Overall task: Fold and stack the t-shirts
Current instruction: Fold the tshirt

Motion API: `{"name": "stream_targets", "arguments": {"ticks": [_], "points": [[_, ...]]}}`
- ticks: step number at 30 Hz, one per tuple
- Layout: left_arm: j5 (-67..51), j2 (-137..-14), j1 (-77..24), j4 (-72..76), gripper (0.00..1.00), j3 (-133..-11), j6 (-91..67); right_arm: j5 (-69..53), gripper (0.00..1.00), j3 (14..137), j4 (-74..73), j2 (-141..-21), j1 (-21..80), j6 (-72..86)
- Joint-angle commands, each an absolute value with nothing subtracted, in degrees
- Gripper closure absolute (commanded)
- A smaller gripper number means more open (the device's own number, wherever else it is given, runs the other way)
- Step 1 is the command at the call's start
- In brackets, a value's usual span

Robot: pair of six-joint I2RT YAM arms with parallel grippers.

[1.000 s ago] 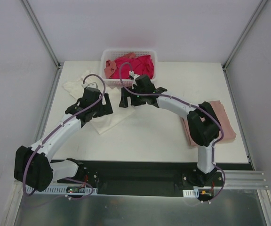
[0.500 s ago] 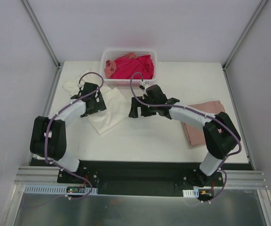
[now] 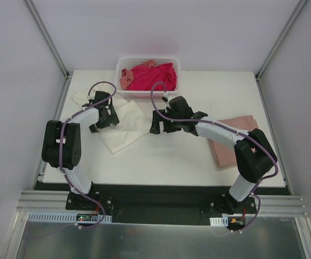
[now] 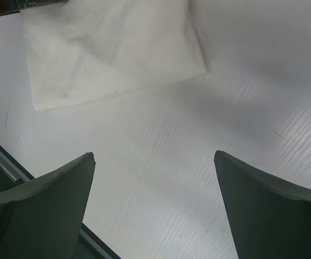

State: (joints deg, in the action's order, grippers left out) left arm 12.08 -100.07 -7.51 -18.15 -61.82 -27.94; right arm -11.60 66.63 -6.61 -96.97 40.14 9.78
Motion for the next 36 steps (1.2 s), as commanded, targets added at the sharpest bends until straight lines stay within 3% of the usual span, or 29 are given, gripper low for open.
{"name": "stream_targets", "arguments": {"ticks": [1, 6, 12, 16, 22, 33, 36], "points": [[11.1, -90.6, -7.6, -22.5, 0.01, -61.6, -29.1, -9.9, 0.03, 70.0, -8.4, -98.3, 40.0, 9.5], [5.0, -79.7, -9.4, -25.2, 0.01, -58.3, -31.7, -5.9, 0.03, 76.6, -14.0, -102.8, 39.8, 10.7], [7.4, -69.9, -20.4, -26.7, 0.01, -46.4, -42.8, -9.6, 0.03, 81.1, -14.3, -108.1, 38.3, 12.8], [6.7, -64.6, -20.8, -27.0, 0.19, -36.9, -49.1, -12.6, 0.03, 84.4, -14.7, -111.7, 37.7, 13.0], [11.0, -61.6, -20.7, -26.7, 0.36, -32.1, -53.4, -15.1, 0.04, 87.7, -15.5, -115.9, 37.6, 11.9], [11.8, -67.1, -17.8, -24.3, 0.48, -32.9, -53.6, -15.6, 0.16, 92.2, -16.4, -122.3, 37.4, 12.8], [8.9, -68.9, -16.3, -21.4, 0.55, -32.5, -52.3, -16.1, 0.31, 92.7, -16.9, -123.1, 37.1, 13.0]]}}
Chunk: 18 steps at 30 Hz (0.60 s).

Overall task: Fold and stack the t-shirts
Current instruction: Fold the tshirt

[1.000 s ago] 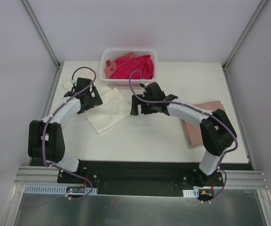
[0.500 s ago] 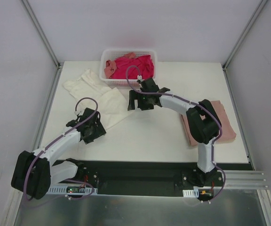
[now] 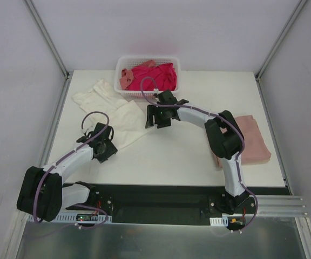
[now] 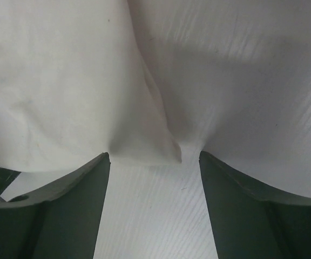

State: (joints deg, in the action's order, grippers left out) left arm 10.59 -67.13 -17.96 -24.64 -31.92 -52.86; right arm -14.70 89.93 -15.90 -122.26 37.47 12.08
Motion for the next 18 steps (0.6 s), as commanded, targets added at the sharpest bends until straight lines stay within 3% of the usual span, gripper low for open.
{"name": "stream_targets", "arguments": {"ticks": [1, 7, 10, 13, 18], "points": [[8.4, -69.3, -16.3, -20.7, 0.58, -32.5, -52.2, -15.9, 0.4, 92.8, -17.0, -123.3, 37.0, 12.9], [5.9, -72.3, -16.3, -18.3, 0.83, -32.9, -51.1, -17.1, 0.66, 93.0, -17.5, -124.7, 36.7, 13.4], [3.7, -75.1, -16.3, -17.8, 1.0, -33.9, -49.0, -18.6, 0.87, 92.7, -17.3, -125.3, 36.5, 14.1], [1.8, -76.1, -16.3, -17.7, 1.0, -33.4, -48.6, -18.6, 0.99, 91.3, -16.4, -124.2, 36.3, 14.2], [-2.5, -70.6, -20.5, -18.1, 1.0, -30.3, -47.8, -17.1, 0.99, 81.9, -14.4, -117.7, 35.9, 13.4]]}}
